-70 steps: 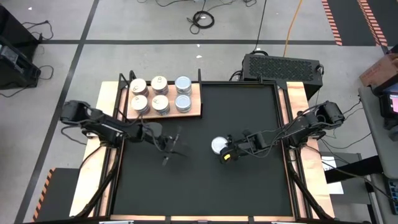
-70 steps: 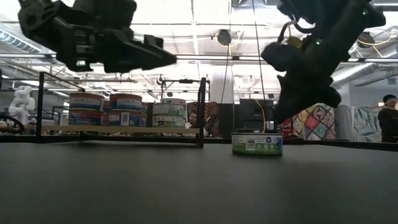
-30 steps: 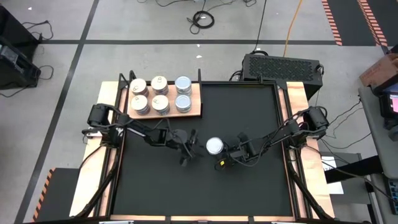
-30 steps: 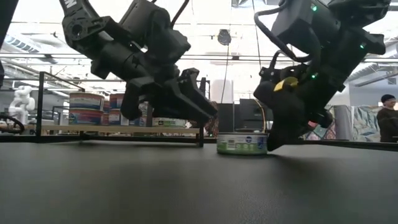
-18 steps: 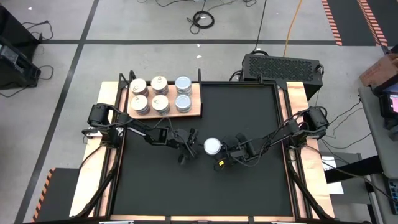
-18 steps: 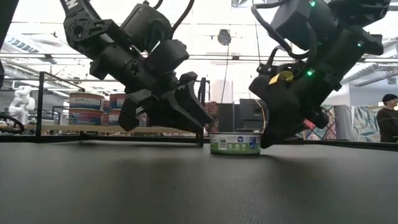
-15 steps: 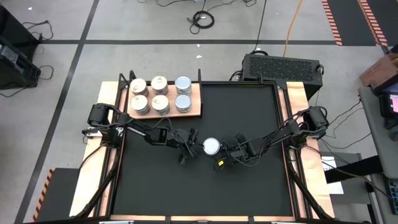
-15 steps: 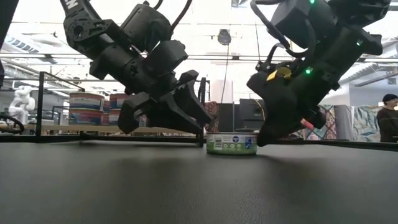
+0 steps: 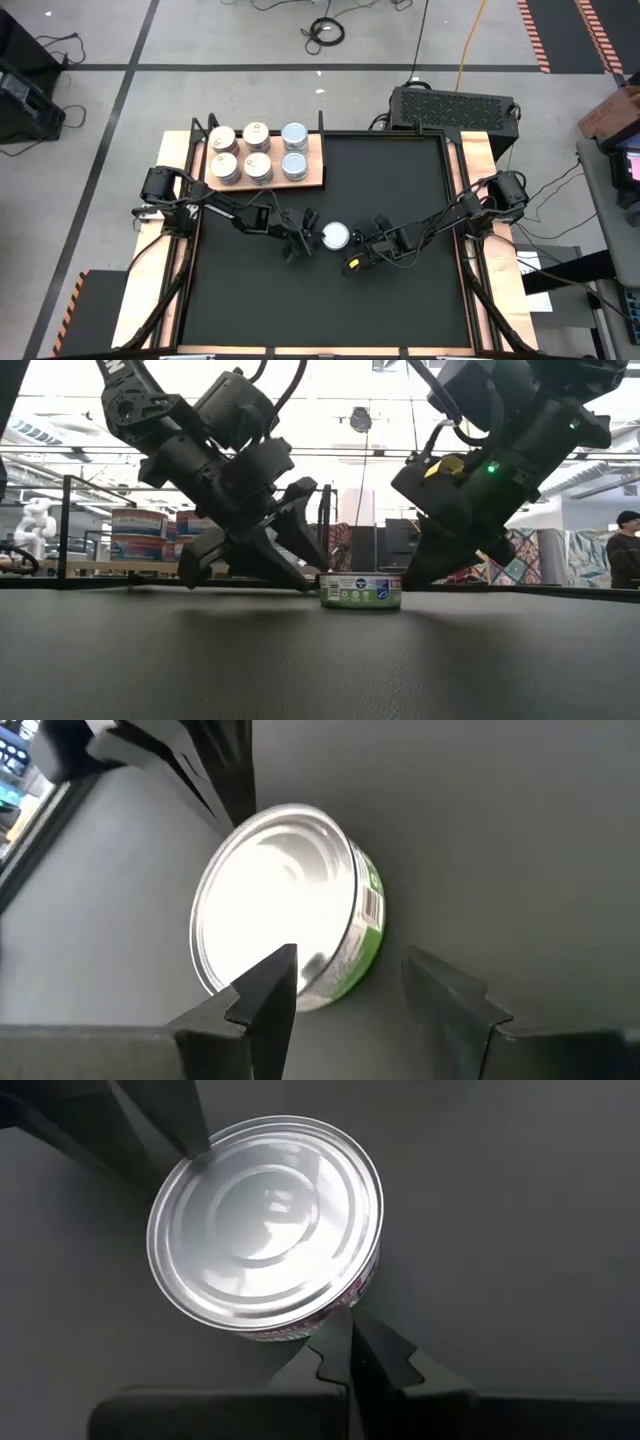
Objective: Stack canned seafood by type on shelf
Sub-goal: Stack the green tuna can on the bottom green tuna can on the shelf
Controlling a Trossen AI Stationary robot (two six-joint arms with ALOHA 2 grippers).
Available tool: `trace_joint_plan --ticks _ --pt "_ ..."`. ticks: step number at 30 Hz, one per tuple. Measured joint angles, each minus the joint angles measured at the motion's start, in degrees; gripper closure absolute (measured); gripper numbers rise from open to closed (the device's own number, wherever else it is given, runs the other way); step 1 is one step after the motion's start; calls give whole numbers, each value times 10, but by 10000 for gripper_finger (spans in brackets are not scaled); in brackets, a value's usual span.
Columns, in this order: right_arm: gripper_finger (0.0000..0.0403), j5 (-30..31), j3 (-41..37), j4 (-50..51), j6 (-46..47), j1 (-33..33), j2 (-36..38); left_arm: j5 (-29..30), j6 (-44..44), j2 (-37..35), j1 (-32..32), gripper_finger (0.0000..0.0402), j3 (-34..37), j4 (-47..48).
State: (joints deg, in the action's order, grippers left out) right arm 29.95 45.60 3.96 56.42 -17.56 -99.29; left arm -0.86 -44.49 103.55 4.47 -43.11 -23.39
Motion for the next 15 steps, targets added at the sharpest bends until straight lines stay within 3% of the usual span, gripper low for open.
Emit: trace_joint_plan --ticks 15 --pt "403 -3 0 -58 -44 0 0 21 -30 0 0 225 0 17"
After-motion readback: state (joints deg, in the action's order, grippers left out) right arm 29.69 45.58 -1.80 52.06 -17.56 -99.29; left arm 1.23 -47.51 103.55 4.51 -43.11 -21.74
